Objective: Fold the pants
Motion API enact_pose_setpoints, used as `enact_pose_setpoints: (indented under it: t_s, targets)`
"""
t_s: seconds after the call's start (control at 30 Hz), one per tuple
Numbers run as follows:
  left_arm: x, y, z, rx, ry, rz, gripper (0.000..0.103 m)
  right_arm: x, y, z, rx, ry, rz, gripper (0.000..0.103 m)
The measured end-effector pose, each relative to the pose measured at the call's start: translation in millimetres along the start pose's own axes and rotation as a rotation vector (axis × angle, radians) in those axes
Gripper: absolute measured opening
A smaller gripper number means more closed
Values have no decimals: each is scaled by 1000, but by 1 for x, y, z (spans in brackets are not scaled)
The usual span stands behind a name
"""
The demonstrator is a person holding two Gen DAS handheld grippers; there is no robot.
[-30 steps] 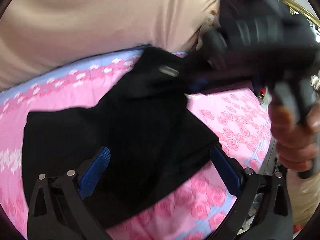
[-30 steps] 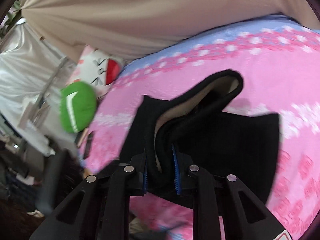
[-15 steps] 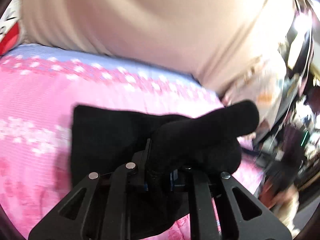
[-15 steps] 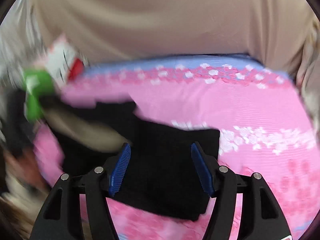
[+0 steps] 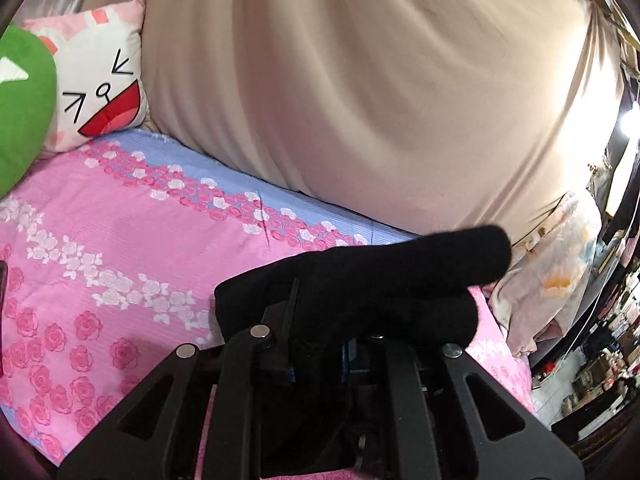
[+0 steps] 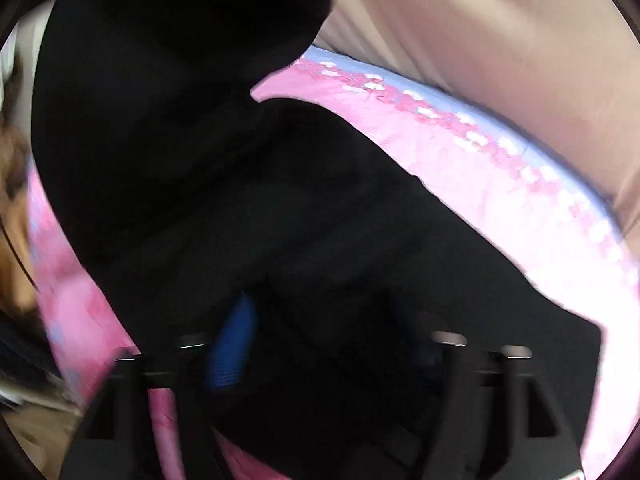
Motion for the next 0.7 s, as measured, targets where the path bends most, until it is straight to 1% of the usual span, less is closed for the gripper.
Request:
enact_pose_setpoints:
  t_s: [0.03, 0.07, 0.1, 0.13, 0.17, 0.2, 0.27, 0.3, 0.33, 0.37, 0.4, 0.43, 0.47, 0.5, 0.53, 0.6, 0.63, 0.67, 0.7]
  targets:
    - [-1, 0, 0, -8, -10, 7, 14, 11, 7, 3, -8, -8, -55, 18]
    - [-2, 1, 0, -14, -17, 13, 14, 18, 10, 6, -5, 41, -106, 18]
    - [-5, 1, 1, -12, -19, 18, 14, 29, 16, 14, 12, 132, -193, 18]
    - [-5, 3, 2, -8, -19, 17, 14, 33, 20, 22, 27, 192, -228, 18]
    - [-5, 3, 0, -6, -18, 13, 14, 31, 23, 26, 34, 216, -222, 18]
    - [-3, 2, -1, -6, -18, 11, 14, 20, 23, 27, 30, 236, -186, 18]
    - [4, -1, -5, -15, -31, 1, 14, -2, 17, 8, -41, 269, -125, 26]
    - [5, -2, -6, -19, -36, 1, 14, -7, 11, -6, -65, 266, -120, 30]
    - [7, -3, -8, -24, -41, -4, 14, -6, 11, -2, -14, 275, -124, 43]
    - [9, -5, -9, -31, -40, -8, 14, 0, 11, 7, -10, 339, -164, 49]
    - [11, -6, -10, -39, -37, -14, 14, 6, 10, 13, -9, 383, -210, 55]
    - [15, -9, -11, -48, -34, -32, 14, 23, 9, 28, 19, 490, -313, 59]
    - [18, -11, -12, -51, -33, -43, 14, 33, 9, 36, 39, 545, -360, 62]
    - [21, -13, -13, -55, -32, -54, 14, 51, 8, 47, 71, 637, -440, 72]
    - [25, -16, -15, -60, -35, -67, 14, 68, 7, 54, 103, 732, -523, 78]
    - [35, -21, -20, -71, -38, -88, 14, 88, 8, 53, 133, 867, -625, 78]
    - [40, -24, -22, -80, -41, -97, 14, 94, 9, 48, 131, 890, -663, 78]
    - [45, -28, -26, -94, -47, -108, 15, 96, 11, 43, 125, 888, -673, 77]
    - [49, -31, -28, -104, -49, -115, 15, 97, 14, 35, 114, 861, -680, 69]
Point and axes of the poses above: each gripper's, at about its wrist camera, not at the fingertips, and z roughly against the way its jaws point, x to its right, y to its top, the point moved 3 cm from there along -z, roughly the way its jaws point
